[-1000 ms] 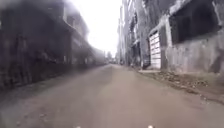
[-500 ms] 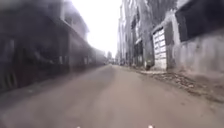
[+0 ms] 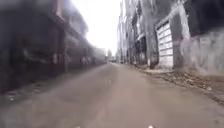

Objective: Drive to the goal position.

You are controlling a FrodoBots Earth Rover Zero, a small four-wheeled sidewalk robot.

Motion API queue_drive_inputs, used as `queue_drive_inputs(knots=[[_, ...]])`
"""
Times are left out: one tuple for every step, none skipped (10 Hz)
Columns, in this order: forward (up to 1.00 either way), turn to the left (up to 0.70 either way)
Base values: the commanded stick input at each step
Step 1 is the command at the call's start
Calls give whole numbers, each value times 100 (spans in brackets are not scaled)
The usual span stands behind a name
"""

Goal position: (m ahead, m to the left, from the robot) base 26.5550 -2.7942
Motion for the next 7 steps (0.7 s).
queue_drive_inputs(knots=[[100, 0], [100, 0], [100, 0], [100, 0], [100, 0], [100, 0], [100, 0]])
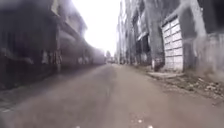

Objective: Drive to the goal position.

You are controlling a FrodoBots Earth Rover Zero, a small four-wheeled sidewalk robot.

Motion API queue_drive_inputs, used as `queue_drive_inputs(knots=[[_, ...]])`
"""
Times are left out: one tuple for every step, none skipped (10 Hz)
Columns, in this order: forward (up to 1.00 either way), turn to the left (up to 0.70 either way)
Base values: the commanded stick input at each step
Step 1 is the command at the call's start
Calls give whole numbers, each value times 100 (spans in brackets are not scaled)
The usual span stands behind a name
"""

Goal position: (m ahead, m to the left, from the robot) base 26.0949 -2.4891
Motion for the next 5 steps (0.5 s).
queue_drive_inputs(knots=[[100, 0], [100, 0], [100, 0], [100, 0], [100, 0]])
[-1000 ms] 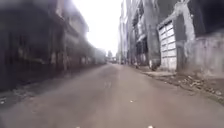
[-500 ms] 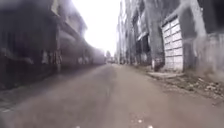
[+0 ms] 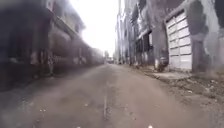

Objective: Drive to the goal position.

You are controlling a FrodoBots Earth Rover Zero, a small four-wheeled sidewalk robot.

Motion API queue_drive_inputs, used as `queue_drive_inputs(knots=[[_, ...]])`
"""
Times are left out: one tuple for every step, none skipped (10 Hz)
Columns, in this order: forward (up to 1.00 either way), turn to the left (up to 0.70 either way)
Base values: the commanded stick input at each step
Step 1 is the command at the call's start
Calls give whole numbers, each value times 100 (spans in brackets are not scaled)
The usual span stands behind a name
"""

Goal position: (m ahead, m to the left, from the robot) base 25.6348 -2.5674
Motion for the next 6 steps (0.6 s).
queue_drive_inputs(knots=[[100, 0], [100, 0], [100, 0], [100, 0], [100, 0], [100, 0]])
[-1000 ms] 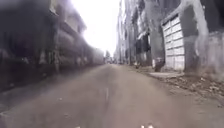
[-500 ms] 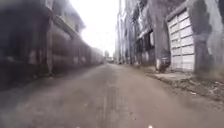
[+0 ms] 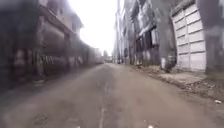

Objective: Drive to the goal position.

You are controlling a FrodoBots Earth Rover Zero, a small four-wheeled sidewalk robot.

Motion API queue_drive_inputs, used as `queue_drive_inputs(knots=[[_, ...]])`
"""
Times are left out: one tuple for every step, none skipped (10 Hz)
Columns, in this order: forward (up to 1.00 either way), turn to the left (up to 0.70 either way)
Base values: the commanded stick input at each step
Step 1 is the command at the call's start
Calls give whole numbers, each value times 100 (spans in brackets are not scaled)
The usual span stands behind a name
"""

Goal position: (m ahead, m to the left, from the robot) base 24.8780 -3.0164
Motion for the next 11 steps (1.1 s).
queue_drive_inputs(knots=[[100, 0], [100, 0], [100, 0], [100, 10], [100, 25], [100, 12], [100, 0], [100, 0], [100, 0], [100, 0], [100, 0]])
